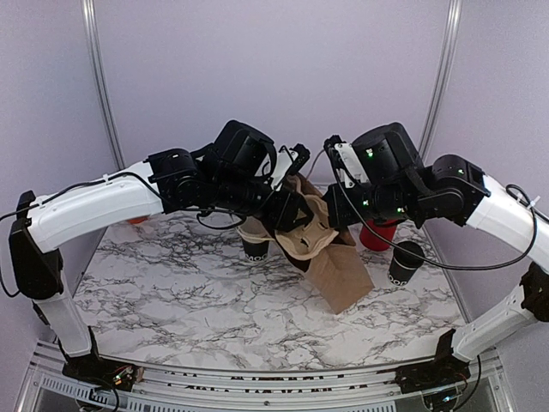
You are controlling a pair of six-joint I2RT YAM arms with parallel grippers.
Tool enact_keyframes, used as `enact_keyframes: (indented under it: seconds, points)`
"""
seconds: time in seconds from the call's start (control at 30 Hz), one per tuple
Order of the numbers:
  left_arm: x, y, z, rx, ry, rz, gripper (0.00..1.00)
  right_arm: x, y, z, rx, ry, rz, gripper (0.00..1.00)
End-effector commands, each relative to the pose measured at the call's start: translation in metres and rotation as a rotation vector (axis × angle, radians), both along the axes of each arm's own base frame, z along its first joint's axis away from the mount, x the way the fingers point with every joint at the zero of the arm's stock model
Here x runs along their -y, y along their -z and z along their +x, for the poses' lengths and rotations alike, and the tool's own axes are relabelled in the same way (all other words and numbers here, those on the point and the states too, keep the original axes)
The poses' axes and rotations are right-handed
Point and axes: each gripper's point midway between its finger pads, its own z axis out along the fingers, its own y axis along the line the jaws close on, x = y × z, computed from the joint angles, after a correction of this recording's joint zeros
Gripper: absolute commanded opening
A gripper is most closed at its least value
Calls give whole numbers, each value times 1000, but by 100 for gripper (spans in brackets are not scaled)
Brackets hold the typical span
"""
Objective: Pack the takeout coffee
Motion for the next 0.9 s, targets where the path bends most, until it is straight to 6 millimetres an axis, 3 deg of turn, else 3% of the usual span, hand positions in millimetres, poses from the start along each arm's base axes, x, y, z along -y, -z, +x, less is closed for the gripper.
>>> enact_keyframes:
  seconds: [0.0, 0.17, 0.3, 0.87]
  points:
    - [-5, 10, 7, 1, -65, 58, 48, -1, -26, -2, 24, 21, 88, 0]
    - [-10, 21, 10, 17, -99, 96, 48, 9, -35, -1, 32, 62, 115, 0]
    - [-14, 17, 18, 44, -149, 101, 48, 9, -39, -3, 29, 56, 121, 0]
    - [-20, 6, 29, 103, -189, 117, 48, 9, -23, -8, 1, 28, 71, 0]
